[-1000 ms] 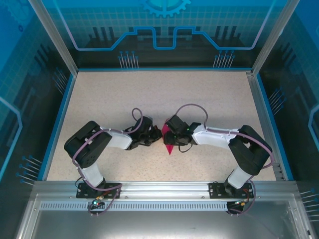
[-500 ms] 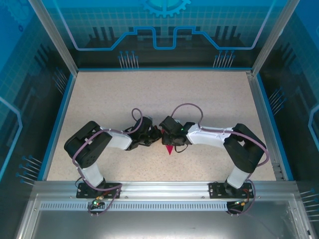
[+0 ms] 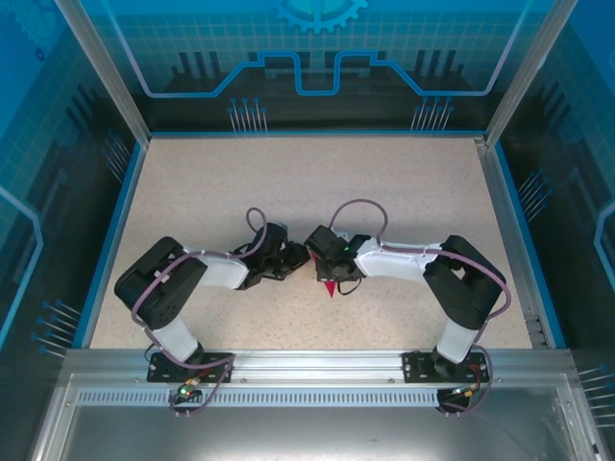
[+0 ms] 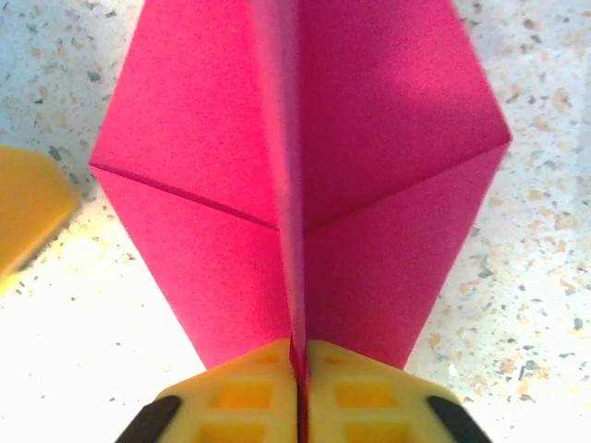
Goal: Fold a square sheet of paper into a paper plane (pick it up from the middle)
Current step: Move the paper plane to the center of the table.
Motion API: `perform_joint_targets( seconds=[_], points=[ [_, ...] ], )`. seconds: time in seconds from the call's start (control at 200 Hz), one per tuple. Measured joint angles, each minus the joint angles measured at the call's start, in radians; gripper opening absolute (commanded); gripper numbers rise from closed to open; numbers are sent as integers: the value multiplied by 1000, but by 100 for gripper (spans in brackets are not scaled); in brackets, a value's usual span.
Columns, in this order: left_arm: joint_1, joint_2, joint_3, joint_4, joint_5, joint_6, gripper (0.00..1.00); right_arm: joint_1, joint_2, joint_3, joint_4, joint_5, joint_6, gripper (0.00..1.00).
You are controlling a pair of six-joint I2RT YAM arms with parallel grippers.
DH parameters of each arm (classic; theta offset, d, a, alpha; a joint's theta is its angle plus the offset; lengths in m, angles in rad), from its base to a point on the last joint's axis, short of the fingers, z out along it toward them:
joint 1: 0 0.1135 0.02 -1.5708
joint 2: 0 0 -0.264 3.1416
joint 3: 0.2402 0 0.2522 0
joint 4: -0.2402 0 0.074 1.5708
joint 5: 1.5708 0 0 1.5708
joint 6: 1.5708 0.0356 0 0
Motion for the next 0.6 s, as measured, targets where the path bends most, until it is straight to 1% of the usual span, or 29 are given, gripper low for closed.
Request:
perform_joint_targets(
  seconds=[0.045,0.135,0.215,0.245,0.37,0.505,0.595],
  points=[
    [16,-31,-6,-19,0,3,34,0,0,4,-6,5,4,0],
    [51,-114,-17,-72,-5,26,42,0,0,10,-18,28,-13,0],
    [76,-194,-21,-135,-24,42,52,0,-1,12,-37,50,-39,0],
    [84,-227,-22,-167,-37,49,55,0,-1,15,-47,55,-51,0],
    [101,-347,-22,-313,-119,94,74,-1,2,42,-75,66,-109,1],
    [102,-442,-21,-482,-229,125,83,-4,33,76,-73,62,-160,2],
    [103,-478,-21,-566,-282,140,86,-8,64,88,-73,53,-185,3]
  ],
)
